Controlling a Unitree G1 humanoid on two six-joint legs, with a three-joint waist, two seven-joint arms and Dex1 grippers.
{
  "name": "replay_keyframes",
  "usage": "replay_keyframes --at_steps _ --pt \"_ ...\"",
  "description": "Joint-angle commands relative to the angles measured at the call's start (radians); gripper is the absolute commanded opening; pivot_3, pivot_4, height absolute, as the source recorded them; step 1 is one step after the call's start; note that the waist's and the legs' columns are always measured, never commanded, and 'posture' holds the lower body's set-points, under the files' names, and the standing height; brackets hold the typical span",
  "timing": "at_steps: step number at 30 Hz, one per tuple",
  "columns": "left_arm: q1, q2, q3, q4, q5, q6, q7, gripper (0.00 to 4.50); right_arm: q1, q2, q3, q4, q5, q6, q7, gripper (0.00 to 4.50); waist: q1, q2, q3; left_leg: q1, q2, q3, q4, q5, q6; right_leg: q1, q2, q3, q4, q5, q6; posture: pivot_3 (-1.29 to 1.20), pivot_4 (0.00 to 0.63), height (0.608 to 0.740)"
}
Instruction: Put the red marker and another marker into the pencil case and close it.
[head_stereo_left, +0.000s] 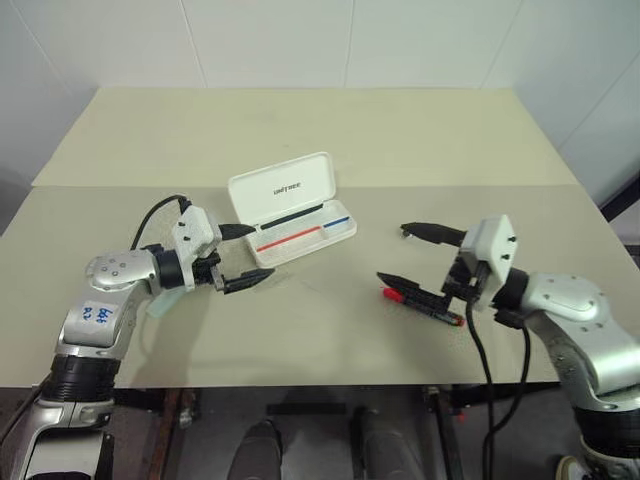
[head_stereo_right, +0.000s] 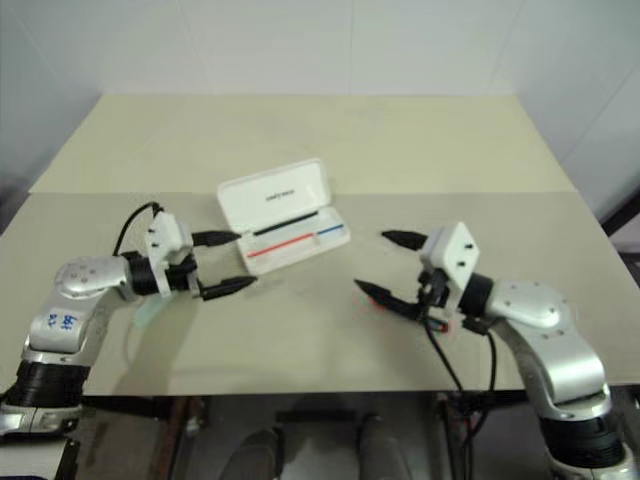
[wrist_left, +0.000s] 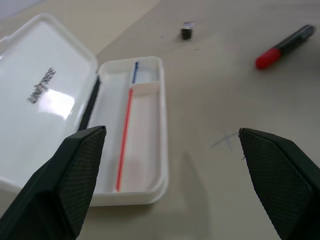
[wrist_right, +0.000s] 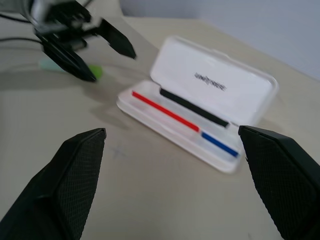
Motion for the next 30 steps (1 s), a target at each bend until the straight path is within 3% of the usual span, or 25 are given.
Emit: replay_keyframes --at_steps 1,5,19,30 --pt "-0.048 -0.046 -0.041 0.057 0.053 -0.018 0.039 4.08 -0.011 0.022 0.043 -0.049 -0.01 -0.019 -0.002 4.5 0.004 0.0 0.0 0.0 0.0 0.0 0.0 0.0 0.0 0.0 0.0 0.0 0.0 0.0 0.0 0.0 0.15 0.74" --pt "-0.116 -0.093 -0.083 0.134 0.098 -0.052 0.04 2.93 -0.031 0.037 0.065 -0.056 -0.019 -0.014 -0.017 4.5 0.004 0.0 0.0 -0.002 0.0 0.0 0.001 0.0 0.0 0.0 0.0 0.0 0.0 0.001 0.002 0.0 0.15 0.74" --pt "-0.237 -0.165 -0.169 0.276 0.215 -0.064 0.063 2.93 -0.055 0.08 0.058 -0.106 -0.035 0.009 -0.123 4.5 0.002 -0.001 0.0 -0.001 0.0 0.0 0.001 0.0 0.0 0.0 0.0 0.0 0.002 0.005 0.008 0.0 0.15 0.74" --pt "-0.247 -0.142 -0.226 0.287 0.286 0.002 0.026 2.93 -0.054 0.092 0.048 -0.15 -0.03 0.027 -0.176 4.5 0.001 -0.001 0.0 -0.001 0.0 0.0 0.001 0.0 0.0 0.0 0.0 0.0 0.001 0.005 0.009 0.0 0.15 0.74"
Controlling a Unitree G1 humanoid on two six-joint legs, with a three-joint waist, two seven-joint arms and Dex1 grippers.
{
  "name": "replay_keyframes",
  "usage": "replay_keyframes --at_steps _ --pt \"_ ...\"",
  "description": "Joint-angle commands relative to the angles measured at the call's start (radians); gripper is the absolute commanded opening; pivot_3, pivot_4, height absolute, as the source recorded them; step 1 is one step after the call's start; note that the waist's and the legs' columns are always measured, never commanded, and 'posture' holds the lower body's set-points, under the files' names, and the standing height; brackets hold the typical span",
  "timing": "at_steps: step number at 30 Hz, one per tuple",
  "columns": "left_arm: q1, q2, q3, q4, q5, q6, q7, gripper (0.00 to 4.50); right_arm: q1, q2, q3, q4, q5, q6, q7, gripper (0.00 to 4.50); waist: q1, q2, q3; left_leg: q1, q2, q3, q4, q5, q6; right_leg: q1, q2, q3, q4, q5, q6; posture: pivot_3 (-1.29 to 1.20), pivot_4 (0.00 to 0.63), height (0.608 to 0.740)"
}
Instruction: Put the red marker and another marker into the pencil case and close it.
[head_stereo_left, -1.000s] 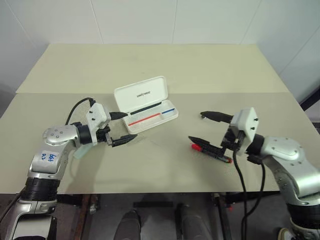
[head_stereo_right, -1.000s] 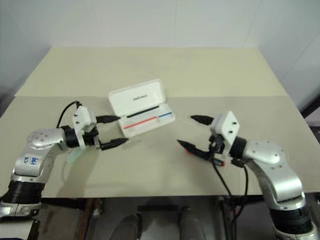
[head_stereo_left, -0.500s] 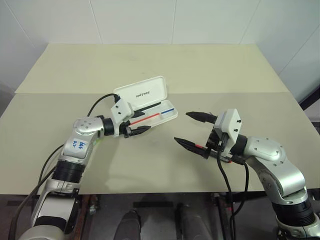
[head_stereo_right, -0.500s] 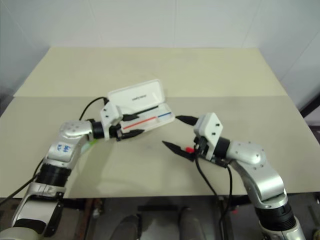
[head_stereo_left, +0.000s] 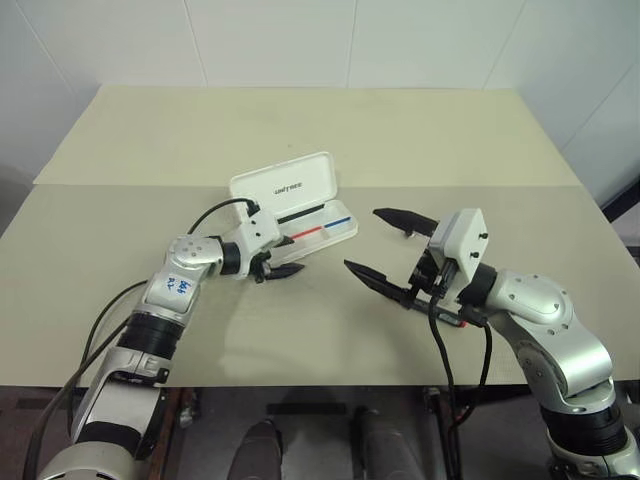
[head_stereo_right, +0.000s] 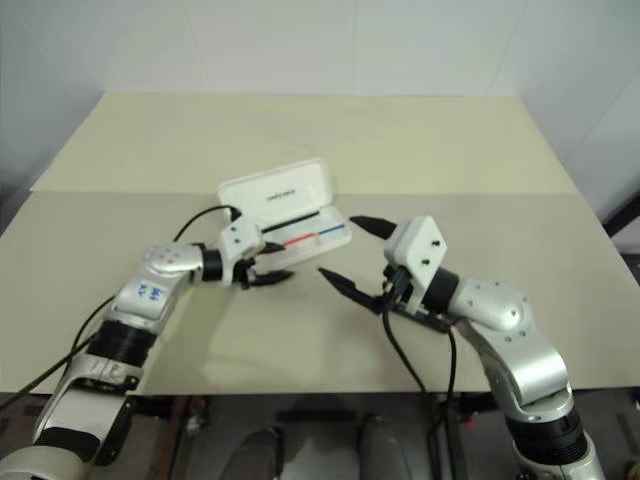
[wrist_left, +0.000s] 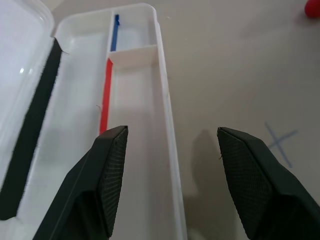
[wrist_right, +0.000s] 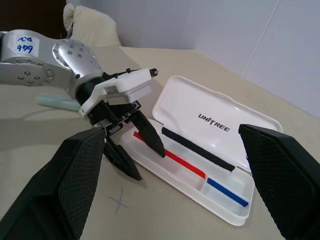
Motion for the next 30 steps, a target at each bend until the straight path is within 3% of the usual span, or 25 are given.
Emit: replay_keyframes --at_steps 1,17,26,30 --pt "-0.016 0.022 -0.006 -0.001 0.027 0.015 -0.005 2.93 -0.011 0.008 -0.025 -0.047 0.01 -0.004 -0.02 4.5 -0.002 0.0 0.0 0.0 0.0 0.0 0.0 0.0 0.0 0.0 0.0 0.0 0.0 0.0 0.0 0.0 0.15 0.74" --pt "0.002 0.081 0.001 -0.011 0.048 0.06 -0.007 2.93 -0.01 0.003 -0.041 -0.052 0.015 -0.008 -0.024 4.5 -0.006 0.0 0.0 0.001 0.0 0.0 0.0 0.0 0.0 0.0 0.0 0.0 0.001 -0.001 -0.001 0.0 0.15 0.74" --pt "-0.004 0.083 -0.01 0.002 0.043 0.065 -0.047 0.08 -0.015 0.002 -0.042 -0.043 0.013 -0.014 -0.018 4.5 -0.006 0.0 0.0 0.001 0.0 0.0 0.0 0.0 0.0 0.0 0.0 0.0 0.001 -0.002 -0.004 0.0 0.15 0.74" --pt "-0.012 0.085 -0.021 0.011 0.043 0.039 -0.081 0.01 -0.012 -0.002 -0.045 -0.039 0.014 -0.016 -0.013 4.5 -0.006 0.0 0.0 0.001 0.0 0.0 0.0 0.0 0.0 0.0 0.0 0.0 0.001 -0.002 -0.004 0.0 0.15 0.74"
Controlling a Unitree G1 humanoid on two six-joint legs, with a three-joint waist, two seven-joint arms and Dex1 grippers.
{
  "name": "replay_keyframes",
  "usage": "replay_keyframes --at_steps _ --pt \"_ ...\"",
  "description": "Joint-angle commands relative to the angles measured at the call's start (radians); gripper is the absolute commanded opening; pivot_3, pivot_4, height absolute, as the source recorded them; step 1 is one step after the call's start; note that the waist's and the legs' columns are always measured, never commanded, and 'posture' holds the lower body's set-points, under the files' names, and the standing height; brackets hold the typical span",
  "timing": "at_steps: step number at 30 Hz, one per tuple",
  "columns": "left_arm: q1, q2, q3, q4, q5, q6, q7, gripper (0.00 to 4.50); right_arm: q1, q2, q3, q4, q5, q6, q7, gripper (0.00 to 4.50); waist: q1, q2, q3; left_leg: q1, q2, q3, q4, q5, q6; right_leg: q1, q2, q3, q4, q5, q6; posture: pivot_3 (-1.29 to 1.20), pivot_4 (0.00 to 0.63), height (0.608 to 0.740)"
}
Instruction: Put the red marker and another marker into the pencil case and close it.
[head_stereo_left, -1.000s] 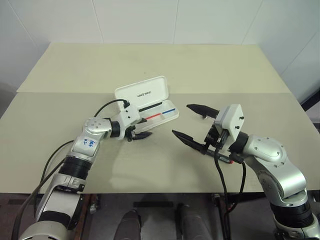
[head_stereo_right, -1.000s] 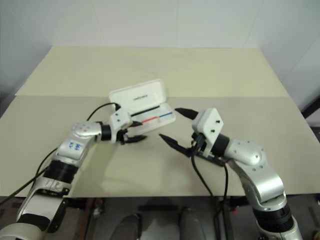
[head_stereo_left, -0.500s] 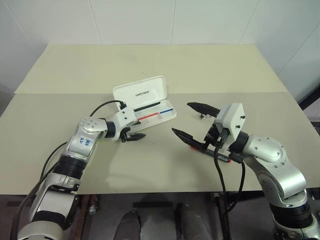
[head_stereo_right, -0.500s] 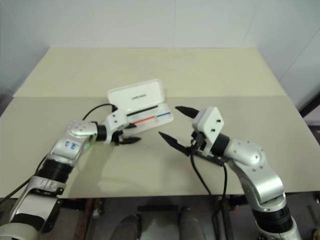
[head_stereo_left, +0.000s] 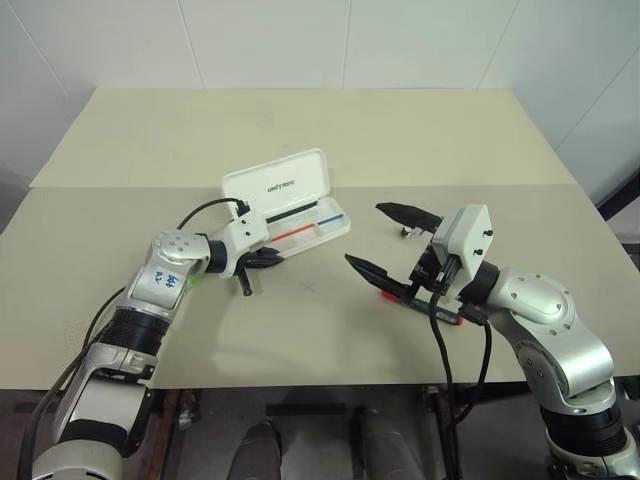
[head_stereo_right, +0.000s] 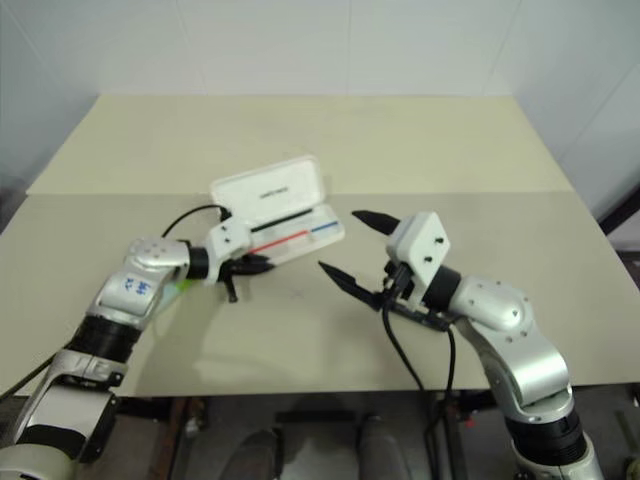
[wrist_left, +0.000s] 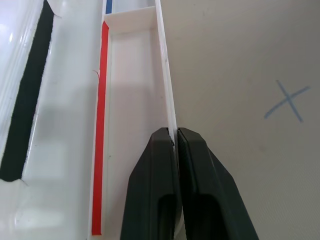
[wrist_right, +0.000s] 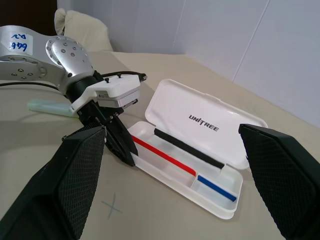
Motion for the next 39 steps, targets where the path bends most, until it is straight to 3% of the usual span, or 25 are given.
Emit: replay_keyframes --at_steps 1,7,11,16,29,35,39 --pt "0.001 0.012 -0.018 0.011 0.01 -0.025 -0.043 0.01 -0.007 -0.009 -0.037 -0.025 0.013 -0.015 0.006 4.5 0.0 0.0 0.0 0.0 0.0 0.0 0.0 0.0 0.0 0.0 0.0 0.0 0.0 0.0 0.0 0.0 0.15 0.74" --pt "0.026 0.014 -0.019 -0.084 -0.049 -0.099 -0.164 0.01 -0.002 -0.018 -0.04 -0.016 0.016 -0.017 0.021 4.5 0.005 0.0 0.0 -0.001 0.0 0.0 -0.001 0.0 0.0 0.0 0.0 0.0 -0.001 -0.001 -0.001 0.0 0.15 0.74" --pt "0.095 0.078 -0.035 -0.232 -0.077 -0.12 -0.281 0.01 0.038 -0.04 -0.064 -0.027 0.032 -0.009 0.043 4.5 0.006 0.0 0.0 -0.002 0.0 0.0 -0.002 -0.001 0.001 0.0 0.0 0.0 -0.001 -0.001 0.0 0.0 0.15 0.74" --pt "0.16 0.126 -0.038 -0.324 -0.077 -0.109 -0.311 0.01 0.109 -0.078 -0.107 -0.059 0.054 -0.001 0.059 4.5 0.007 0.0 0.0 -0.001 0.0 0.0 -0.002 -0.002 0.001 0.0 0.0 0.0 -0.001 -0.002 0.001 0.0 0.15 0.74" --pt "0.17 0.138 -0.047 -0.249 -0.03 -0.176 -0.287 0.01 0.156 -0.099 -0.15 -0.11 0.08 0.027 0.038 4.5 0.004 0.0 0.0 -0.001 0.0 0.0 0.0 -0.002 0.002 0.0 0.0 0.0 -0.001 -0.005 -0.005 0.0 0.15 0.74" --pt "0.165 0.133 -0.028 -0.287 -0.064 -0.109 -0.283 1.64 0.144 -0.099 -0.143 -0.103 0.08 0.029 0.037 4.5 0.004 0.0 0.0 -0.001 0.0 0.0 0.001 -0.002 0.002 0.0 0.0 0.0 -0.001 -0.005 -0.005 0.0 0.15 0.74" --pt "0.16 0.171 0.023 -0.405 -0.172 0.038 -0.33 1.64 0.129 -0.082 -0.12 -0.079 0.076 0.02 0.042 4.5 0.004 0.0 0.0 -0.002 0.0 0.0 0.001 -0.002 0.002 0.0 0.0 0.0 -0.001 -0.005 -0.005 0.0 0.15 0.74"
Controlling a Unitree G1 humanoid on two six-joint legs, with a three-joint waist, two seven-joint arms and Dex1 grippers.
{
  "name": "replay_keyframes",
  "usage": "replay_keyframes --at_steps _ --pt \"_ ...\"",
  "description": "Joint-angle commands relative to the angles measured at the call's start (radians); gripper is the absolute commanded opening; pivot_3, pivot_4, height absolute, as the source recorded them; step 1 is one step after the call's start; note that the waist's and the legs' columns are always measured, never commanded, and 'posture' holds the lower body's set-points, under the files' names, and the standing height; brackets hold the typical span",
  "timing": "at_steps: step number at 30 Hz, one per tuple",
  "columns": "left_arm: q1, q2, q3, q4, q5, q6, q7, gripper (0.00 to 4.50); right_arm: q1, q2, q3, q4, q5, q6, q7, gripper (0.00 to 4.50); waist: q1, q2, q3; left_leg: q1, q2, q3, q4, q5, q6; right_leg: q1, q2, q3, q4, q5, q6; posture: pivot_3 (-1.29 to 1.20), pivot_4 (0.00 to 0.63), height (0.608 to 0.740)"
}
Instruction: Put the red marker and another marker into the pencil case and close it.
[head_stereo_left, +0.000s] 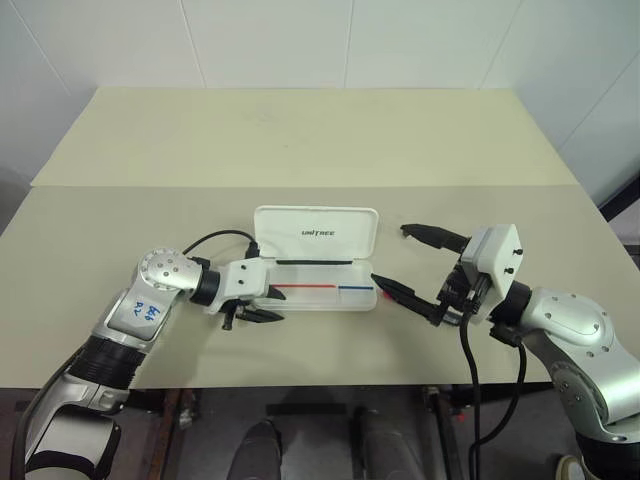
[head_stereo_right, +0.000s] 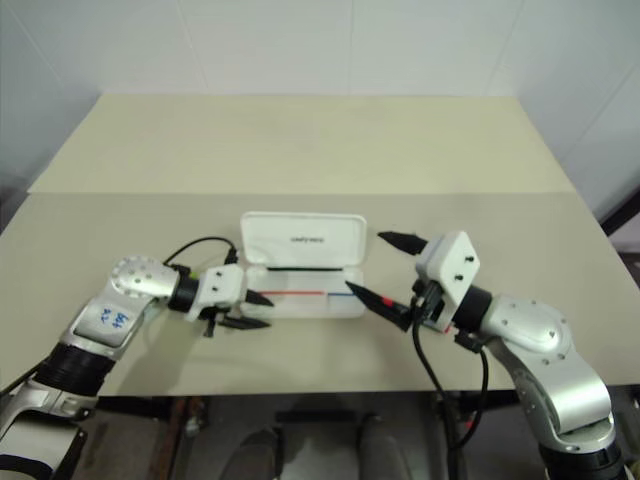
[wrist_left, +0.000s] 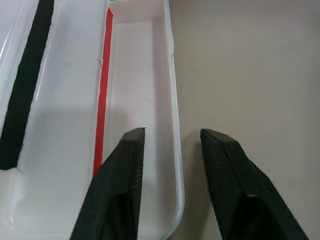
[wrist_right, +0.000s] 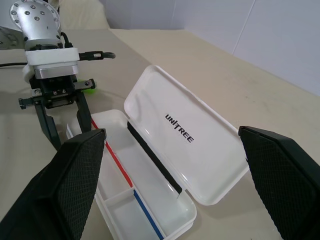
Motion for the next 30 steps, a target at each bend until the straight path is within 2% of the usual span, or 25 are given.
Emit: replay_keyframes --at_steps 1,5,7,10,15,21,30 --pt "-0.008 0.043 0.063 -0.109 -0.079 0.081 -0.026 1.64 -0.014 0.009 0.0 -0.012 0.007 -0.019 0.001 4.5 -0.001 0.0 0.0 0.0 0.0 0.0 0.0 0.0 0.0 0.0 0.0 0.0 0.0 0.0 0.0 0.0 0.15 0.74" --pt "0.022 0.094 0.126 -0.204 -0.15 0.15 -0.03 1.64 -0.025 0.025 0.02 0.017 0.002 -0.03 0.011 4.5 -0.003 0.0 0.0 0.0 0.0 0.0 -0.001 0.0 0.0 0.0 0.0 0.0 0.0 0.0 0.0 0.0 0.15 0.74" --pt "0.039 0.111 0.168 -0.232 -0.19 0.149 -0.034 1.98 -0.026 0.031 0.025 0.033 0.004 -0.032 0.016 4.5 -0.003 0.0 0.0 0.0 0.0 0.0 -0.001 0.0 0.0 0.0 0.0 0.0 0.0 0.0 0.0 0.0 0.15 0.74" --pt "0.081 0.133 0.236 -0.266 -0.254 0.153 -0.042 2.85 -0.014 0.029 0.023 0.056 0.006 -0.032 0.028 4.5 -0.003 -0.001 0.0 0.0 0.0 0.0 -0.001 0.0 0.0 0.0 0.0 0.0 0.0 0.0 0.0 0.0 0.15 0.74" --pt "0.189 0.153 0.399 -0.282 -0.335 0.081 -0.043 4.48 0.115 -0.072 -0.093 0.1 0.015 -0.013 0.089 4.5 0.003 -0.001 0.001 0.0 0.0 0.0 -0.001 -0.001 0.0 0.0 0.0 0.0 -0.001 -0.001 -0.001 0.0 0.15 0.74" --pt "0.238 0.166 0.464 -0.236 -0.361 0.043 -0.045 4.48 0.257 -0.183 -0.158 0.202 -0.019 -0.071 0.22 4.5 0.0 -0.002 0.001 0.001 0.0 0.0 0.0 -0.001 0.0 0.002 0.0 0.0 -0.003 -0.001 -0.002 0.0 0.15 0.74" --pt "0.176 0.123 0.422 -0.201 -0.375 0.017 -0.017 4.48 0.206 -0.186 -0.08 0.404 -0.085 -0.154 0.32 4.5 -0.013 -0.002 0.001 0.001 0.0 0.001 0.004 -0.001 0.0 0.002 0.0 0.001 -0.003 0.0 -0.001 0.0 0.15 0.74"
